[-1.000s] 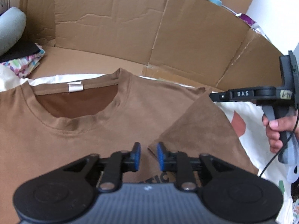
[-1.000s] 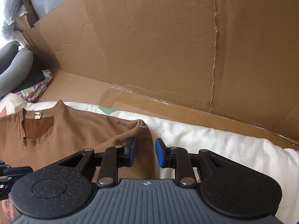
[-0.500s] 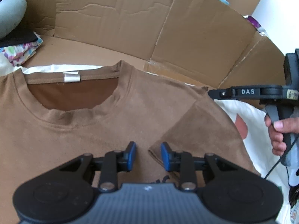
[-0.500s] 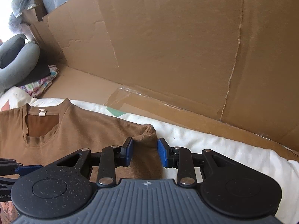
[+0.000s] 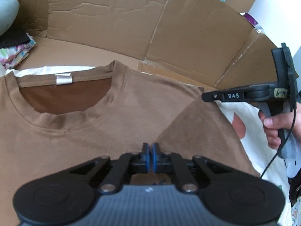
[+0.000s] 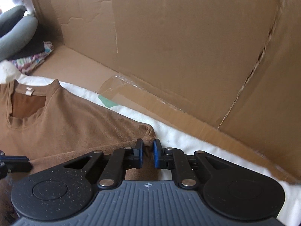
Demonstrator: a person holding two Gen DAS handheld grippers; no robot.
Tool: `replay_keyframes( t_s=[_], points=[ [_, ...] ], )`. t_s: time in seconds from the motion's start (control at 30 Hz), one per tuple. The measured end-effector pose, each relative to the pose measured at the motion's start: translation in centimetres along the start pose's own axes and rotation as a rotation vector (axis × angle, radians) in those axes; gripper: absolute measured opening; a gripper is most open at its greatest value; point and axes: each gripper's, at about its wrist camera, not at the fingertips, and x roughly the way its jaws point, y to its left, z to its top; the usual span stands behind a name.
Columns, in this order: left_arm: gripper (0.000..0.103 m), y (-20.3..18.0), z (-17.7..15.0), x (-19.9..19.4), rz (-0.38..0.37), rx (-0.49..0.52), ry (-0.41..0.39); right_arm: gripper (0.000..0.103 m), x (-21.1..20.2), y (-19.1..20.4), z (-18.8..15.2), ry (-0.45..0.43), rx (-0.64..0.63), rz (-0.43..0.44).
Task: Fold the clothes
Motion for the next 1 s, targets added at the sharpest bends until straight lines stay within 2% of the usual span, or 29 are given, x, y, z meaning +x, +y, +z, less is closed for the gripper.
replay_keyframes(
  t_s=[0.23, 0.4, 0.43, 0.5, 0.6, 0.7, 0.77, 0.83, 0.87, 1.0],
  points=[
    [0.002, -0.6, 1.2, -0.2, -0.014, 0.017, -0.05, 0.008, -0.6, -0.4, 0.5, 0.017, -0.027, -0.07],
    [0.002, 0.0, 1.8, 0.5, -0.019, -0.015, -0.052, 0.008, -0.1, -1.9, 0.8, 0.05, 0.054, -0.062],
    [0.002, 0.1, 1.9, 0.8, -0.011, -0.017, -0.047, 0.002, 0.1, -2.2, 0.8, 0.045, 0.068, -0.082],
    [0.002, 0.5, 1.8, 1.2, 0.0, -0.034, -0.034, 0.0, 0.5, -3.2, 0.8, 0.028, 0.085, -0.16],
    [0.002, 0.9, 1.8, 1.5, -0.006, -0.051, -0.025, 0.001, -0.3, -5.1, 0.7, 0.015, 0.21, -0.086],
    [0.002, 1.0, 1.8, 1.5, -0.009, -0.048, -0.025, 0.002, -1.9, -4.9, 0.5, -0.031, 0.186, -0.06],
    [0.002, 0.9, 1.9, 1.4, -0.01, -0.045, -0.026, 0.01, -2.8, -5.0, 0.3, -0.042, 0.223, -0.005],
    [0.002, 0.9, 1.9, 1.4, -0.011, -0.041, -0.027, 0.032, -3.3, -4.6, 0.0, -0.042, 0.219, 0.021],
    [0.002, 0.9, 1.9, 1.3, -0.012, -0.042, -0.027, 0.036, -3.2, -4.1, -0.2, -0.033, 0.202, 0.028],
    [0.002, 0.8, 2.0, 1.3, -0.011, -0.044, -0.028, 0.037, -1.7, -3.0, -0.4, 0.013, 0.169, 0.056]
  ],
)
